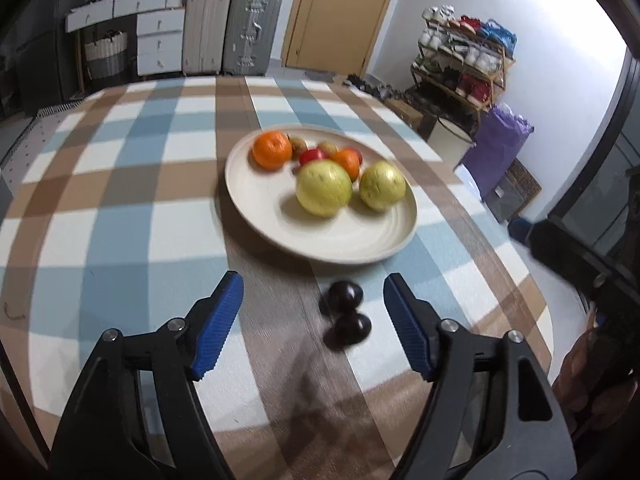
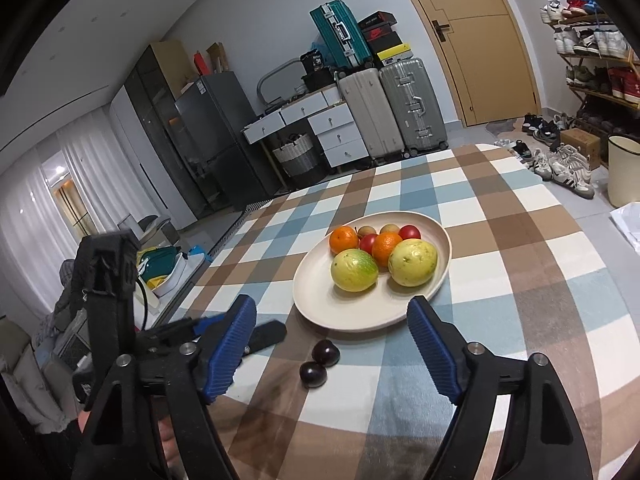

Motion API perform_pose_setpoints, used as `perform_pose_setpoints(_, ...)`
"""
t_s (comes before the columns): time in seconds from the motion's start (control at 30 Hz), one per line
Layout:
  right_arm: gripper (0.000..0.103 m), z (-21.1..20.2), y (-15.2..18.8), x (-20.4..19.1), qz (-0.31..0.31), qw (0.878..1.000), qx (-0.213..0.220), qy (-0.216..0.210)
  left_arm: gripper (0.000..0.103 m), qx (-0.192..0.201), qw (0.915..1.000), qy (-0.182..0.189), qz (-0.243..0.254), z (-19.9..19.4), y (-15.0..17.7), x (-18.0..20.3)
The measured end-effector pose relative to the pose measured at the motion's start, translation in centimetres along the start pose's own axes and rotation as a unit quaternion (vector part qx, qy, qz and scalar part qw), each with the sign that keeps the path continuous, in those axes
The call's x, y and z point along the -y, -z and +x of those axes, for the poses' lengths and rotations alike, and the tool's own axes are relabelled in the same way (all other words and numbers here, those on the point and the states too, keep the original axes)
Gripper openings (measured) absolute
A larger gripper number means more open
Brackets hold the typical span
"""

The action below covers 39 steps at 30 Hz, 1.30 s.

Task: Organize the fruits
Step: 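Grasp one dark plum with the left gripper and lift it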

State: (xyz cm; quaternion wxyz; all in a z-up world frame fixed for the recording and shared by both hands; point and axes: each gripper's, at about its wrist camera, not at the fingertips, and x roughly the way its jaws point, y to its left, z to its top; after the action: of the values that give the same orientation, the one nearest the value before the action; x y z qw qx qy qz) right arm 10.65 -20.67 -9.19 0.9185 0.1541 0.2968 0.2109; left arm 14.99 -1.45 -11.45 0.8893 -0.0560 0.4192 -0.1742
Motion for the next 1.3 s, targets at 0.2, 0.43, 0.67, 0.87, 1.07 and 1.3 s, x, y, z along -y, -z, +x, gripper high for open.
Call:
perform_pose_setpoints(0.2, 0.082, -0.6, 0.4, 0.0, 0.002, 1.000, -0.003, -0.001, 0.071, -0.032, 0.9994, -0.003, 0.013, 1.8, 1.5, 1.1)
perform_pose_setpoints(0.43, 0.084, -1.0, 1.5, 0.2, 0.004, 1.000, -0.018, -0.001, 0.071, -0.048, 0.9986, -0.007, 0.019, 3.1, 2.1, 1.7)
perform_pose_setpoints(0.67, 0.084, -1.5, 2.3, 0.9, 0.015, 1.000, -0.025, 0.000, 0.071, -0.062, 0.9976, -0.007, 0.031, 4.2, 2.5, 2.6)
perform_pose_setpoints(0.87, 0.084, -1.6, 2.7, 1.5, 0.023, 0.999, -0.024, -0.001, 0.066, -0.063, 0.9973, -0.008, 0.037, 4.5, 2.4, 2.8)
perform_pose_setpoints(1.07, 0.084, -1.8, 2.8, 2.0, 0.030, 0.999, -0.022, -0.002, 0.023, -0.066, 0.9965, 0.011, 0.049, 4.3, 2.6, 3.0)
perform_pose_setpoints(1.3, 0.084, -1.5, 3.4, 2.6, 0.039, 0.999, -0.035, -0.007, 0.023, -0.054, 0.9963, 0.025, 0.063, 3.6, 3.5, 3.2)
